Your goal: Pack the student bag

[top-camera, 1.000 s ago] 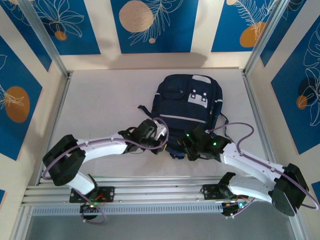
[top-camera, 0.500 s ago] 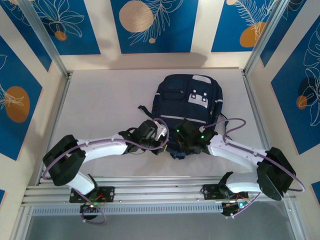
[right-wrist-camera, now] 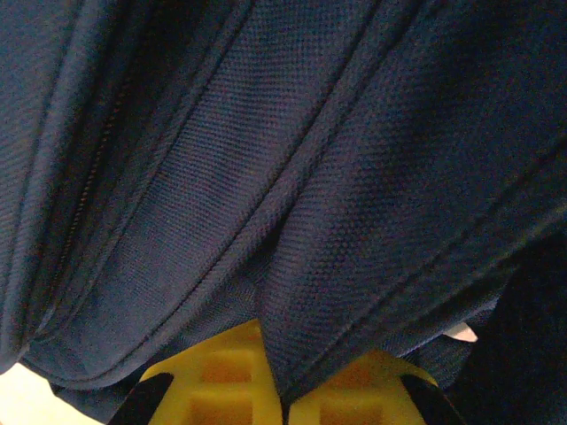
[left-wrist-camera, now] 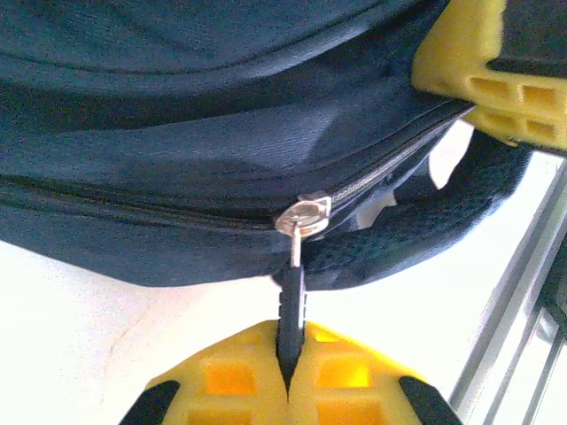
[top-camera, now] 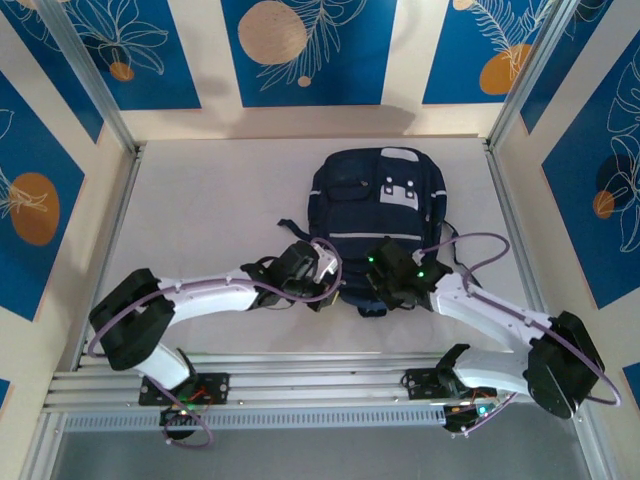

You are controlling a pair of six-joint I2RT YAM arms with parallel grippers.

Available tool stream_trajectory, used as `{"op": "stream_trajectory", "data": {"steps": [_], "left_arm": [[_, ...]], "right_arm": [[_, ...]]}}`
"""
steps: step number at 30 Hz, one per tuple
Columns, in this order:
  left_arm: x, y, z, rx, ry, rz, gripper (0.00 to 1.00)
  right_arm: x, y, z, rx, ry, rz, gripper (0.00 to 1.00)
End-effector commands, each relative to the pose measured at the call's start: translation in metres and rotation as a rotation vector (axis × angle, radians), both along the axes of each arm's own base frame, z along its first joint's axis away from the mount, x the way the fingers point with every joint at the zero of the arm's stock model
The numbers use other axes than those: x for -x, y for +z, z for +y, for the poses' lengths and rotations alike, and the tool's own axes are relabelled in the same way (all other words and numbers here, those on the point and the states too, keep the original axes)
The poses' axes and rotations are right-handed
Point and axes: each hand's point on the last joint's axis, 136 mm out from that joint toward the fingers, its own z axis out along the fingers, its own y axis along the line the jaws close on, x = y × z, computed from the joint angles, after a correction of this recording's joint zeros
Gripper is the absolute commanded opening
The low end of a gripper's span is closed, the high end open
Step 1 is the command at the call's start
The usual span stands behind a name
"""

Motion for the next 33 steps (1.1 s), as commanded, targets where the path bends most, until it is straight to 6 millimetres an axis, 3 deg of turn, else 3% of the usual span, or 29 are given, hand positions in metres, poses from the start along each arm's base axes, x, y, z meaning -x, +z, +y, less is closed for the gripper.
{"op": "stream_trajectory", "data": {"steps": [1,14,17,20,23,28,33], "left_arm": [[-0.007,-0.005,0.002,-0.052,0.021,-0.009,0.0],[-0.021,-0.006,-0.018,-0.075,0.003,0.001,0.0],[-0.02,-0.005,-0.028,-0.052,-0.019,0.021,0.0],[-0.022,-0.004,-0.033,-0.05,-0.026,0.026,0.0],[-0.023,0.001,-0.036,-0.036,-0.031,0.022,0.0],[-0.022,0.004,-0.038,-0.026,-0.039,0.023,0.0],[-0.02,0.005,-0.037,-0.017,-0.04,0.024,0.0]], "right_arm": [[0.009,-0.006,-0.051,0.208,0.001,-0.003,0.0],[0.017,-0.001,-0.104,0.233,-0.001,-0.047,0.0],[0.01,0.002,-0.094,0.162,0.036,-0.086,0.03],[0.003,0.01,-0.075,0.072,0.101,-0.132,0.25],[0.005,0.024,-0.071,0.04,0.113,-0.158,0.41],[0.009,0.051,-0.07,-0.002,0.096,-0.209,0.45],[0.024,0.048,-0.048,-0.21,0.02,-0.096,0.41]]}}
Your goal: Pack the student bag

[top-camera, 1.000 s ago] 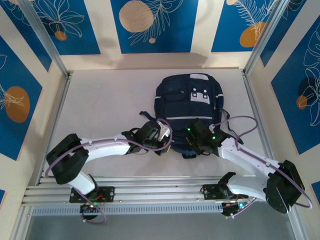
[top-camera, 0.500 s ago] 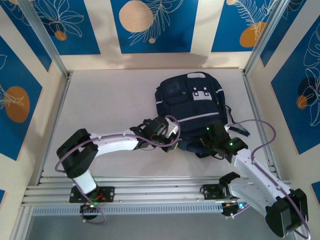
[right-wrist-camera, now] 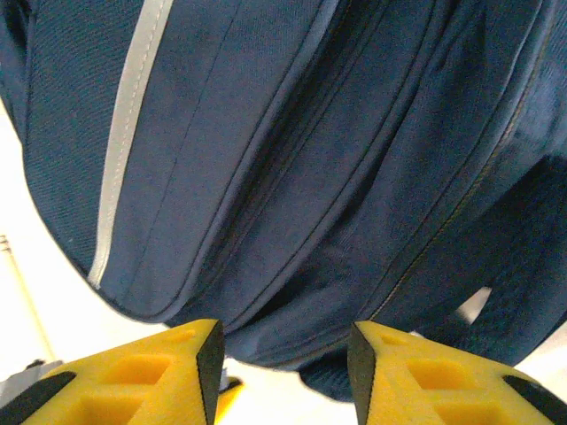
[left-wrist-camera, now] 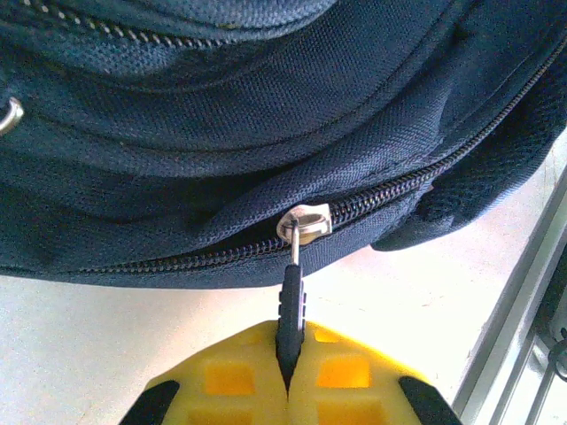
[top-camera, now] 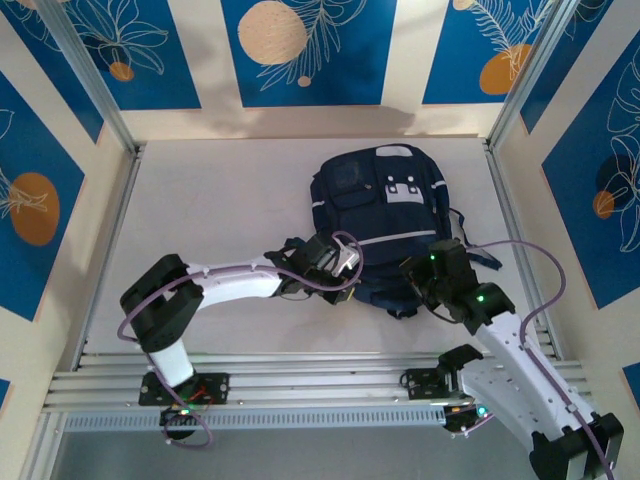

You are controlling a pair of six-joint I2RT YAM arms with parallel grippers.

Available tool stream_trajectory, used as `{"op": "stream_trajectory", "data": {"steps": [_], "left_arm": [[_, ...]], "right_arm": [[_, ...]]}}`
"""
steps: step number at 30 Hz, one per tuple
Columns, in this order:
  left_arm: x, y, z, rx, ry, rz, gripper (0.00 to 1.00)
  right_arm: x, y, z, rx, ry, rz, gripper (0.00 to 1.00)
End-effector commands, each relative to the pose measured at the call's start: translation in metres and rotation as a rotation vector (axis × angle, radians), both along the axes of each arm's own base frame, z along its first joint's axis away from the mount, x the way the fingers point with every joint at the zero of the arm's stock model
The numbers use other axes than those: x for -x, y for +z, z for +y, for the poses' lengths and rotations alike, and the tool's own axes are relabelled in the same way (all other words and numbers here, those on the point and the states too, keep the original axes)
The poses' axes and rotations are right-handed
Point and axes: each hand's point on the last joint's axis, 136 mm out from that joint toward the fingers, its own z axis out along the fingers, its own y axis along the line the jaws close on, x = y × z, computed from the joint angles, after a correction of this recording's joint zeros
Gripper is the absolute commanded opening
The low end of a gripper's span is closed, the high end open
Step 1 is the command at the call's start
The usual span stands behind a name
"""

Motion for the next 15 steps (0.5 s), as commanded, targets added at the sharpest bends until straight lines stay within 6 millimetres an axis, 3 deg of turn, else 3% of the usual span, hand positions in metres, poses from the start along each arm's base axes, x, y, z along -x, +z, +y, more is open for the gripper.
{"op": "stream_trajectory", "data": {"steps": [1,4,8,11,15], "left_arm": [[-0.008,0.009,-0.002,0.021,0.008,-0.02,0.0],[-0.007,0.01,-0.002,0.025,0.008,-0.02,0.0],[-0.008,0.01,-0.003,0.029,0.01,-0.022,0.0],[-0.008,0.011,-0.003,0.033,0.01,-0.023,0.0],[-0.007,0.012,-0.004,0.039,0.01,-0.023,0.0]], "right_arm": [[0.019,-0.004,0.021,-0.186,-0.04,0.136,0.4],[0.025,-0.008,0.038,-0.256,-0.065,0.197,0.42],[0.026,-0.014,0.054,-0.251,-0.099,0.261,0.54],[0.021,-0.024,0.061,-0.234,-0.129,0.296,0.61],[0.004,-0.036,0.065,-0.214,-0.162,0.286,0.62]]}}
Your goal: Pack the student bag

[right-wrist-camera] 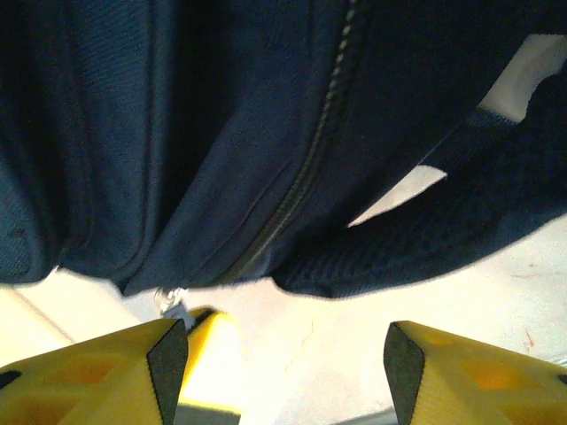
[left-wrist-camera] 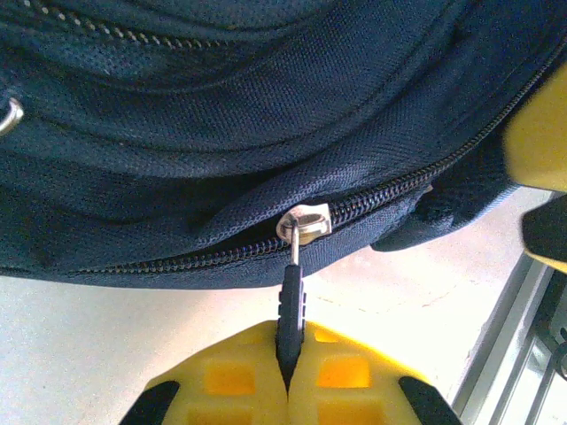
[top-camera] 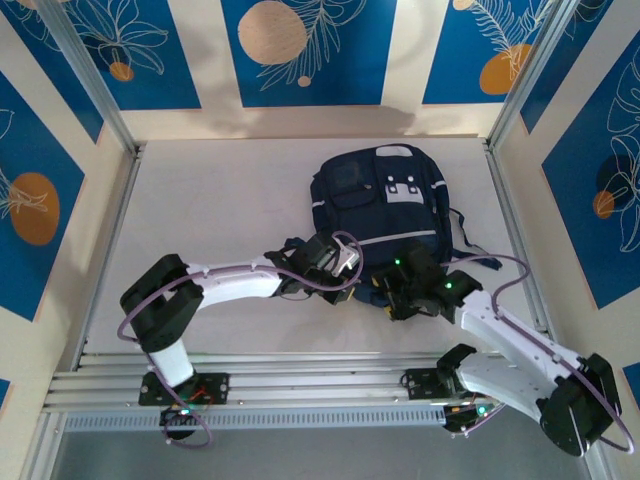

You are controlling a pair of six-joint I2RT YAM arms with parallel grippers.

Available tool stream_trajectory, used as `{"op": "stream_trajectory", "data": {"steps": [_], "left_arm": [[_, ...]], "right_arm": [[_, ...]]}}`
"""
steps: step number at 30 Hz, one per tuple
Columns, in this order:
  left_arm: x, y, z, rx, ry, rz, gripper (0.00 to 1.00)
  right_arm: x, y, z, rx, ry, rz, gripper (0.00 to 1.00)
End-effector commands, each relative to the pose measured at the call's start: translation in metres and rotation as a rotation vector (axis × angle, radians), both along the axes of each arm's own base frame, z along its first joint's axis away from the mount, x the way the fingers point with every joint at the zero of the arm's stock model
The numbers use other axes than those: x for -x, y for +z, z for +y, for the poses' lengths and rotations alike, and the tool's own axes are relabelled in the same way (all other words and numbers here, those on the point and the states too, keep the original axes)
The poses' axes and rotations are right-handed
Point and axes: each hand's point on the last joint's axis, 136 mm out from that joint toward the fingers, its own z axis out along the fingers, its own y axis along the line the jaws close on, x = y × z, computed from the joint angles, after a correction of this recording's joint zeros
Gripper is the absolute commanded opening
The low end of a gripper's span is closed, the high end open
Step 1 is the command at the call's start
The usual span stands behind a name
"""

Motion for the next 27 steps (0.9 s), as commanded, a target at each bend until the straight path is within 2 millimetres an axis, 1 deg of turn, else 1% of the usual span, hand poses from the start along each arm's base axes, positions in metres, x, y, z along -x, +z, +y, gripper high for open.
{"op": "stream_trajectory", "data": {"steps": [1,5,8,10,13,16,18,20,23,27], "left_arm": [[-0.007,0.013,-0.004,0.04,0.009,-0.02,0.0],[-0.004,0.013,-0.007,0.047,0.003,-0.018,0.0],[-0.003,0.012,-0.01,0.05,0.0,-0.016,0.0],[-0.002,0.012,-0.012,0.052,0.0,-0.016,0.0],[-0.002,0.012,-0.012,0.055,0.0,-0.015,0.0],[-0.002,0.013,-0.012,0.053,-0.001,-0.017,0.0],[-0.003,0.014,-0.012,0.052,-0.002,-0.02,0.0],[-0.004,0.015,-0.011,0.047,0.002,-0.028,0.0],[-0.005,0.016,-0.008,0.034,0.007,-0.039,0.0],[-0.007,0.014,-0.003,0.009,0.015,-0.052,0.0]], "right_arm": [[-0.029,0.008,0.009,-0.027,-0.066,-0.074,0.62],[-0.051,0.004,0.003,0.067,-0.06,-0.076,0.61],[-0.057,-0.004,-0.001,0.124,-0.066,-0.041,0.61],[-0.058,-0.013,-0.005,0.162,-0.074,-0.008,0.59],[-0.057,-0.028,-0.011,0.206,-0.075,0.03,0.46],[-0.057,-0.04,-0.011,0.213,-0.058,0.049,0.25],[-0.056,-0.042,-0.01,0.216,-0.044,0.059,0.12],[-0.055,-0.04,-0.01,0.233,-0.027,0.053,0.0],[-0.053,-0.032,-0.015,0.265,-0.015,0.033,0.0],[-0.045,-0.023,-0.026,0.301,-0.02,0.014,0.0]]}}
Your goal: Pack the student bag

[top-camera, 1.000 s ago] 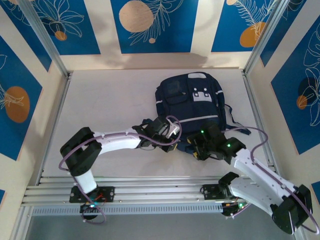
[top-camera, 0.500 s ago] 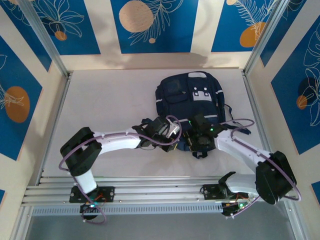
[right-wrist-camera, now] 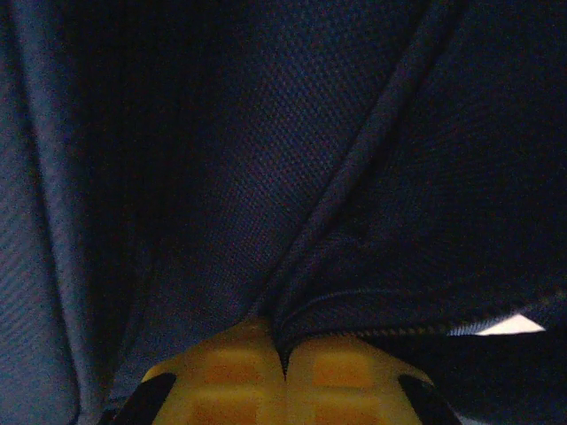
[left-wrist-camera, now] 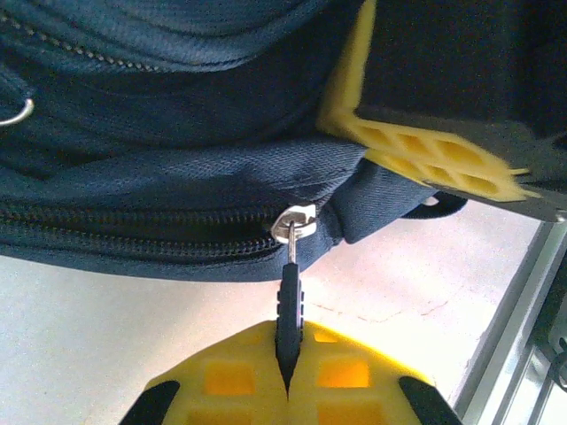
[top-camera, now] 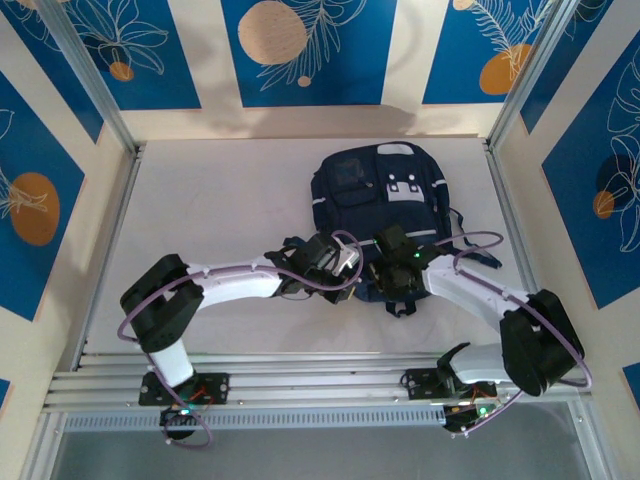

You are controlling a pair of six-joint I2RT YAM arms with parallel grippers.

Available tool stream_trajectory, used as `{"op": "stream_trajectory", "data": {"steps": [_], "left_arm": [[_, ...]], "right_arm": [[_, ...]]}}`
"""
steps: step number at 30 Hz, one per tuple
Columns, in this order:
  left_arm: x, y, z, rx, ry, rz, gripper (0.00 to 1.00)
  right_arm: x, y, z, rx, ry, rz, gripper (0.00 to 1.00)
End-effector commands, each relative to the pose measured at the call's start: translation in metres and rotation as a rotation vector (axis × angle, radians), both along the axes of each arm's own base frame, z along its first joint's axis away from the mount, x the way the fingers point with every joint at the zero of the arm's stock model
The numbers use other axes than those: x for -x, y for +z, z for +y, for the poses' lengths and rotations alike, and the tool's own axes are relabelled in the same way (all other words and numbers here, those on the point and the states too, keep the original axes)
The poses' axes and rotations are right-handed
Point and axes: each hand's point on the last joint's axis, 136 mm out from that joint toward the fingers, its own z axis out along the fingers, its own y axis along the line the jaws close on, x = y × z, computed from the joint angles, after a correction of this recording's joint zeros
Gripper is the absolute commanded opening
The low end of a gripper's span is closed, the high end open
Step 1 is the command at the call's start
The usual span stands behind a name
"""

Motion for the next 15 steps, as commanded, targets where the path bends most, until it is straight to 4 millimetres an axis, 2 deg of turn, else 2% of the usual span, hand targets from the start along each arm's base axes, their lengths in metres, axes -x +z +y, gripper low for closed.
{"op": "stream_trajectory", "data": {"steps": [1,8,15], "left_arm": [[-0.007,0.011,0.0,-0.007,0.004,-0.053,0.0],[-0.017,0.009,0.009,-0.043,0.038,-0.067,0.0],[-0.024,0.009,0.013,-0.052,0.057,-0.069,0.0]], "right_arm": [[0.007,0.007,-0.027,0.119,-0.014,-0.023,0.0],[0.024,0.011,-0.047,0.162,-0.001,-0.032,0.0],[0.031,0.013,-0.058,0.156,0.012,-0.062,0.0]]}}
